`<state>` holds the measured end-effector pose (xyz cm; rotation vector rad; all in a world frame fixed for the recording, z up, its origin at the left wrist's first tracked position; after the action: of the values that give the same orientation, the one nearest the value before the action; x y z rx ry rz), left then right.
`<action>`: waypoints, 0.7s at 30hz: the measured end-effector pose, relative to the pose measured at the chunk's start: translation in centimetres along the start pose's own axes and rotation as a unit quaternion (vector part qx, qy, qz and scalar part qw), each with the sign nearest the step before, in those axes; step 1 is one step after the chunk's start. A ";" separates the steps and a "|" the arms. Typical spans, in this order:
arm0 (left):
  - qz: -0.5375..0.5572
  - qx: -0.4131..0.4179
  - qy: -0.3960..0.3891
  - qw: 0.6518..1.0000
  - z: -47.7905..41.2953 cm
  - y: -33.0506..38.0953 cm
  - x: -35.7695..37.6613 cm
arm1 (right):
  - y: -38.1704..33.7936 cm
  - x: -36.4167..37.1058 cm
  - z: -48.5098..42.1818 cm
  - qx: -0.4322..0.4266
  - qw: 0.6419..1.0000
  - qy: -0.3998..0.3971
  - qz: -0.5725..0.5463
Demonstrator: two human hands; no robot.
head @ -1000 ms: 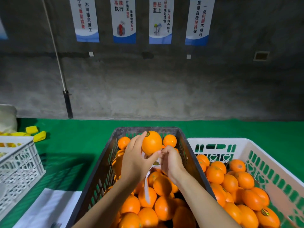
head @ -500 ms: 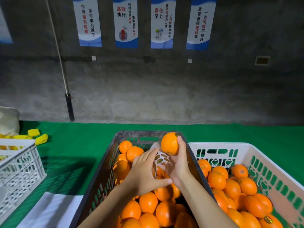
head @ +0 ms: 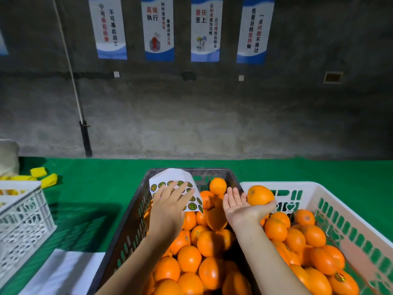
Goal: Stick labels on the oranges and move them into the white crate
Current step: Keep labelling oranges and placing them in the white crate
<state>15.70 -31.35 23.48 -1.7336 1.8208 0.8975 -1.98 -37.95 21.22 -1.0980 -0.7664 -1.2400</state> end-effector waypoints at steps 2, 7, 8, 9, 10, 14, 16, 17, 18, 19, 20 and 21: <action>0.005 -0.038 -0.013 0.999 0.0 -0.3 0.1 | -0.3 0.0 -0.3 -0.009 1.000 0.004 0.004; 0.010 -0.060 0.010 0.998 0.1 -0.6 0.1 | 0.8 -0.4 -0.3 0.016 0.968 -0.028 0.249; 0.012 -0.062 0.021 0.998 0.1 -0.6 0.1 | 1.6 -0.6 0.0 0.027 0.940 -0.040 0.338; 0.011 -0.064 0.032 0.997 0.1 -0.7 0.1 | 2.5 -0.6 0.4 0.036 0.908 -0.064 0.412; 0.006 -0.066 0.040 0.997 0.1 -0.7 0.2 | 3.5 -0.6 0.7 0.046 0.878 -0.096 0.468; -0.011 -0.062 0.044 0.997 0.3 -1.0 0.7 | 5.3 -0.1 2.1 0.033 0.823 -0.177 0.539; -0.014 -0.039 0.041 0.998 0.4 -0.9 0.8 | 5.1 0.1 2.1 -0.019 0.815 -0.191 0.546; -0.002 -0.031 0.035 0.999 0.5 -0.8 0.8 | 4.8 0.2 2.1 -0.040 0.812 -0.197 0.548; 0.020 -0.031 0.014 0.999 0.6 -0.6 0.8 | 4.6 0.3 2.2 -0.056 0.809 -0.204 0.549; 0.051 -0.035 -0.019 0.998 0.6 -0.4 0.8 | 4.4 0.4 2.2 -0.070 0.804 -0.212 0.552; 0.088 -0.048 -0.056 0.993 0.6 -0.1 1.1 | 4.1 0.5 2.2 -0.089 0.797 -0.216 0.557; 0.131 -0.070 -0.097 0.984 0.6 0.0 1.6 | 3.8 0.5 2.2 -0.112 0.790 -0.215 0.564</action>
<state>15.47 -32.00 21.94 -1.4464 1.9203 1.2801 2.07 -36.21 21.48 -1.6900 -0.1479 -0.0330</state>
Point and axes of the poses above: each hand's wrist, its own z-axis away from the middle knuckle, its own x-axis out of the palm, y = z × x, the point moved 5 cm from there along -z, towards the middle knuckle, and after that the axes turned 11 degrees about -x, right-handed, at the moved point
